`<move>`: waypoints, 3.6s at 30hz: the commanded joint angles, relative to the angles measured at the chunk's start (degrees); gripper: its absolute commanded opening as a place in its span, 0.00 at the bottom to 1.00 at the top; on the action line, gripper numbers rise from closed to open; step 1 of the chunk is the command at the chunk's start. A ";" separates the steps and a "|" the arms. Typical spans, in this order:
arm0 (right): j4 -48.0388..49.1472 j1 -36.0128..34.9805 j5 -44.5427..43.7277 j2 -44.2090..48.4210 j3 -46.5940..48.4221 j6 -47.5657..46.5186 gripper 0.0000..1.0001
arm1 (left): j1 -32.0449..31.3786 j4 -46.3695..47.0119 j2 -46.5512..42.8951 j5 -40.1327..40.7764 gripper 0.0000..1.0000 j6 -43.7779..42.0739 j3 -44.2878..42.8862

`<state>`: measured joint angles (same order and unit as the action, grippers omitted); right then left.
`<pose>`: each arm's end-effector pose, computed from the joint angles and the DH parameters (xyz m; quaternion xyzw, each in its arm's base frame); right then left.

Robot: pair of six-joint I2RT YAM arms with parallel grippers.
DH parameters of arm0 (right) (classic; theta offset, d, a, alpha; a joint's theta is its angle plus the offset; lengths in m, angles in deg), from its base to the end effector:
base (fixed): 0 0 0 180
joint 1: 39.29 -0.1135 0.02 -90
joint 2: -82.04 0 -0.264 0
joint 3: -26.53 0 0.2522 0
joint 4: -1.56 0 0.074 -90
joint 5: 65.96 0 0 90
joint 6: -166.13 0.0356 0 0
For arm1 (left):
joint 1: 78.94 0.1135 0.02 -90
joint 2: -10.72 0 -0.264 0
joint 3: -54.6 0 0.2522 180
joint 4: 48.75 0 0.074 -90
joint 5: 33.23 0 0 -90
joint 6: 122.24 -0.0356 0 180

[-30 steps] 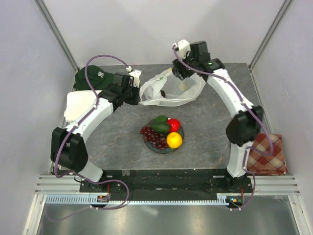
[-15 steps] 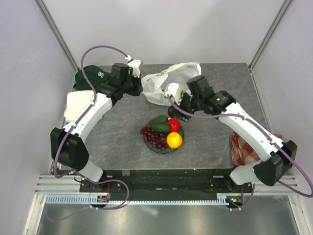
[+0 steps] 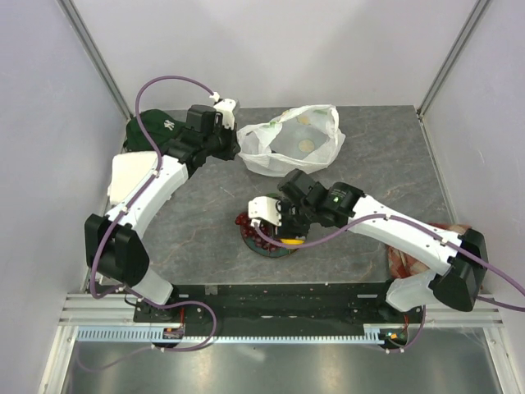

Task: Take the fake fruits out of the plastic bag
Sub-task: Place the fake fruit on the plate.

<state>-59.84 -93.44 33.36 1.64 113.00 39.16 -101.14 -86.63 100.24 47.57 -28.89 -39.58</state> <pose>0.1645 0.2375 0.3107 -0.6962 0.6489 0.1210 0.2821 0.3316 -0.1415 0.3382 0.1812 0.8588 -0.1736 0.4466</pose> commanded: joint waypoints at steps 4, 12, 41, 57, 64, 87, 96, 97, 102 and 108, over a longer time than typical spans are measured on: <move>3.25 -6.75 -12.04 -2.30 -3.88 -7.50 0.29 | 0.49 2.32 -2.94 0.58 0.13 0.16 0.18; 6.32 -7.37 -18.72 -6.52 -5.12 -8.82 0.24 | 0.57 2.50 -4.26 0.75 0.13 -0.10 1.76; -2.02 -8.25 -11.78 -0.98 -7.23 -9.44 0.17 | 0.58 2.59 -5.14 -1.09 0.13 0.34 2.55; 3.51 -11.15 -15.55 -8.53 -8.81 -12.60 0.16 | 0.75 2.59 -6.11 0.40 0.13 -0.89 3.17; 6.41 -11.06 -18.64 -11.62 -8.81 -12.25 0.15 | 0.84 2.67 -5.76 0.14 0.13 -0.63 2.82; 4.66 -11.07 -18.64 -9.34 -4.43 -10.40 0.98 | 0.84 2.67 -4.35 -2.41 0.13 0.78 1.85; -4.39 -11.15 -15.13 -8.28 7.60 -9.35 0.98 | 0.84 2.76 -3.47 -3.38 0.13 1.21 0.27; -5.35 -11.15 -13.82 -8.28 8.58 -9.35 0.98 | 0.84 2.85 -3.38 -3.64 0.13 1.22 0.18; -5.10 -11.15 -14.42 -8.63 7.02 -8.91 0.98 | 0.84 2.94 -3.12 -3.99 0.13 1.48 0.18; -1.68 -10.98 -17.31 -5.74 5.42 -4.52 0.98 | 0.84 2.94 -2.68 -4.34 0.13 1.74 -0.44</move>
<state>-62.98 -104.35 18.12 -7.37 118.27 30.92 -100.50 -85.91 96.74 44.58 -28.84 -37.26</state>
